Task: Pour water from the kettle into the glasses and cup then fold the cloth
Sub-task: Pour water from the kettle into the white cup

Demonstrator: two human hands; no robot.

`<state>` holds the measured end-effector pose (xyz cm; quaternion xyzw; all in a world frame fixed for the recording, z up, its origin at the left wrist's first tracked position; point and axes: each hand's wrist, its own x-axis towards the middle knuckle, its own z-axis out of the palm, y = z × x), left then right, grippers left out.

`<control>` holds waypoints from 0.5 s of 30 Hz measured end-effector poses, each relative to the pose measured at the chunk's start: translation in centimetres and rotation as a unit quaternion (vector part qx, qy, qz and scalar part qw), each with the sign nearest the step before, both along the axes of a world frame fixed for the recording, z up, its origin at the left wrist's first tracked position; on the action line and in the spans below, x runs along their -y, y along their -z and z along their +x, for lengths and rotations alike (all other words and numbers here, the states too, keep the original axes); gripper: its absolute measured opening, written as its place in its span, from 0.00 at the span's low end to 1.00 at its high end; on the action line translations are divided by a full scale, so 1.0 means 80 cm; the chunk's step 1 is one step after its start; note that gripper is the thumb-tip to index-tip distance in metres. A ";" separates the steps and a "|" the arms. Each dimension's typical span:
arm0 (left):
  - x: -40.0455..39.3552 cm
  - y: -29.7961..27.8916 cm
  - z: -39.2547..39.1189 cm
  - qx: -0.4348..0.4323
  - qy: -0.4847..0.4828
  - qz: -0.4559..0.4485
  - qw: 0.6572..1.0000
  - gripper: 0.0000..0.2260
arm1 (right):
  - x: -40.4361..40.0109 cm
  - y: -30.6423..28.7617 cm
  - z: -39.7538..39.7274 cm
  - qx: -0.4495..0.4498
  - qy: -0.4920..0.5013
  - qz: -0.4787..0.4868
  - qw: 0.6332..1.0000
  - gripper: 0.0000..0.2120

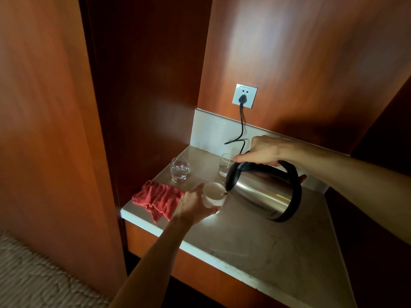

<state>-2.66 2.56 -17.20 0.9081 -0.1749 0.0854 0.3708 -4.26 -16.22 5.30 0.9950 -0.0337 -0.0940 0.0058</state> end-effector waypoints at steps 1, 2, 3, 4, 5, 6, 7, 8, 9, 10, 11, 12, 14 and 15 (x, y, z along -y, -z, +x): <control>0.000 -0.001 0.000 -0.002 0.003 0.000 1.000 0.38 | -0.001 -0.001 0.000 -0.001 -0.002 -0.001 1.000 0.33; 0.000 -0.001 0.000 -0.007 0.004 -0.001 1.000 0.38 | -0.002 -0.002 0.001 -0.002 -0.002 -0.002 1.000 0.33; -0.001 -0.002 -0.001 -0.010 0.005 -0.002 1.000 0.38 | -0.004 -0.003 0.001 -0.003 -0.003 -0.005 1.000 0.33; -0.001 -0.003 -0.001 -0.012 0.005 -0.002 1.000 0.38 | -0.005 -0.003 0.001 -0.004 -0.002 -0.008 1.000 0.32; -0.002 -0.004 -0.002 -0.011 0.006 -0.002 1.000 0.38 | -0.006 -0.003 0.001 -0.004 -0.002 -0.009 1.000 0.32; -0.002 -0.004 -0.002 -0.012 0.008 -0.003 1.000 0.38 | -0.006 -0.003 0.002 -0.006 -0.001 -0.010 1.000 0.32; -0.002 -0.004 -0.003 -0.013 0.010 -0.006 1.000 0.38 | -0.007 -0.003 0.002 -0.007 -0.001 -0.012 1.000 0.32; -0.002 -0.004 -0.003 -0.015 0.011 -0.008 1.000 0.37 | -0.007 -0.003 0.002 -0.008 -0.001 -0.013 1.000 0.32; -0.002 -0.004 -0.003 -0.016 0.011 -0.009 1.000 0.37 | -0.008 -0.003 0.002 -0.009 -0.001 -0.014 1.000 0.32; -0.002 -0.004 -0.002 -0.016 0.009 -0.010 1.000 0.37 | -0.008 -0.003 0.002 -0.009 -0.001 -0.015 1.000 0.32; -0.002 -0.004 -0.001 -0.015 0.008 -0.011 1.000 0.37 | -0.008 -0.004 0.002 -0.008 -0.001 -0.015 1.000 0.32; -0.002 -0.004 -0.001 -0.014 0.008 -0.012 1.000 0.37 | -0.009 -0.004 0.002 -0.008 -0.001 -0.015 1.000 0.32; -0.002 -0.003 0.000 -0.011 0.009 -0.012 1.000 0.37 | -0.010 -0.005 0.002 -0.009 0.000 -0.013 1.000 0.32; -0.002 -0.002 0.000 -0.011 0.010 -0.012 1.000 0.37 | -0.010 -0.005 0.003 -0.010 0.001 -0.012 1.000 0.31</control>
